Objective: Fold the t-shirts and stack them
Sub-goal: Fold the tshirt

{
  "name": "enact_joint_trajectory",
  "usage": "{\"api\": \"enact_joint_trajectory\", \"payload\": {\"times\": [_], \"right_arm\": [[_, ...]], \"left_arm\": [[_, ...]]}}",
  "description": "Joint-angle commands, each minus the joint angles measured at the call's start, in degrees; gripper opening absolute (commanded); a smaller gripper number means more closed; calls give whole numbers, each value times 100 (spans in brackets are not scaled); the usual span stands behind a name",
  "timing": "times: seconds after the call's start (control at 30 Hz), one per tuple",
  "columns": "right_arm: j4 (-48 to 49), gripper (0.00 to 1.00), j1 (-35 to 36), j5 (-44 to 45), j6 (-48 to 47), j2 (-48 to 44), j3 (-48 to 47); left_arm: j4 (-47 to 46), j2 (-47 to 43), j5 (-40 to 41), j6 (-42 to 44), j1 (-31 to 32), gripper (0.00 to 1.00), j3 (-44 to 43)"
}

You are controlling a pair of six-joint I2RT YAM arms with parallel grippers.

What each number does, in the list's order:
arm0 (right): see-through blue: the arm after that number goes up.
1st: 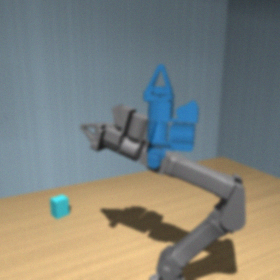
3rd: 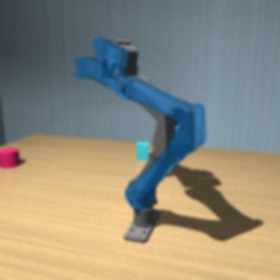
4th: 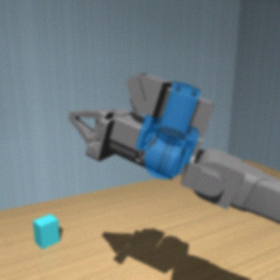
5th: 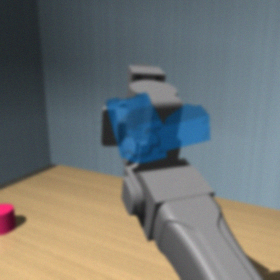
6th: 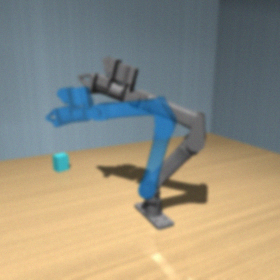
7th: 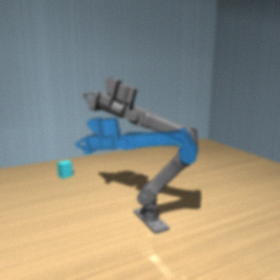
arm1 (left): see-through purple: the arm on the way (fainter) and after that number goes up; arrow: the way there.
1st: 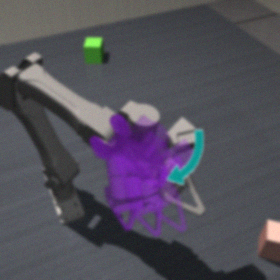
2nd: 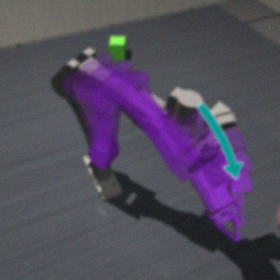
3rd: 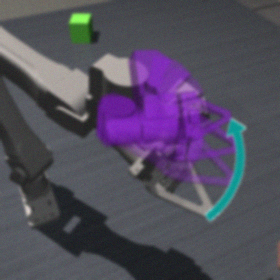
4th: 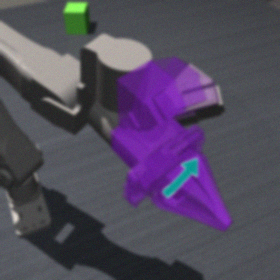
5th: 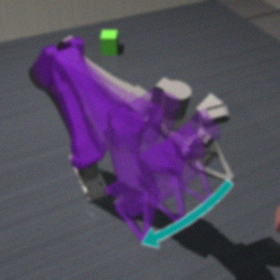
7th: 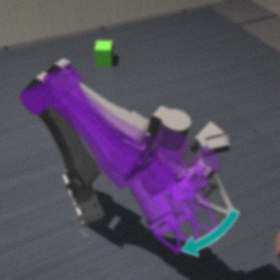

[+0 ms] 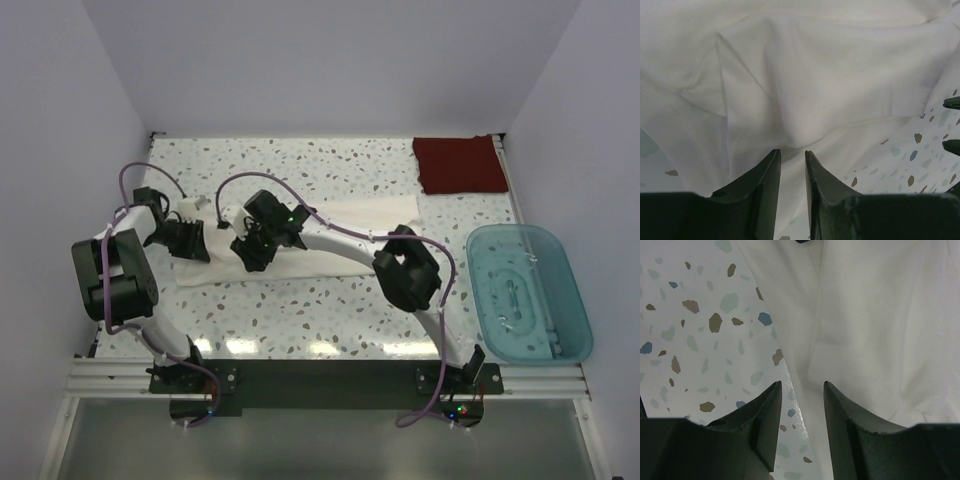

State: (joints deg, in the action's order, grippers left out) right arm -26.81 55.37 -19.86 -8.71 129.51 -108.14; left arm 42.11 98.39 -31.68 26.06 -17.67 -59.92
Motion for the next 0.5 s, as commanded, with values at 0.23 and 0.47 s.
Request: {"api": "enact_joint_trajectory", "payload": {"times": [0.23, 0.47], "right_arm": [[44, 45, 79, 315, -412, 469, -349], [35, 27, 87, 597, -456, 505, -392]], "left_arm": [[-317, 163, -31, -119, 141, 36, -107], [-344, 295, 30, -75, 176, 34, -274]]}}
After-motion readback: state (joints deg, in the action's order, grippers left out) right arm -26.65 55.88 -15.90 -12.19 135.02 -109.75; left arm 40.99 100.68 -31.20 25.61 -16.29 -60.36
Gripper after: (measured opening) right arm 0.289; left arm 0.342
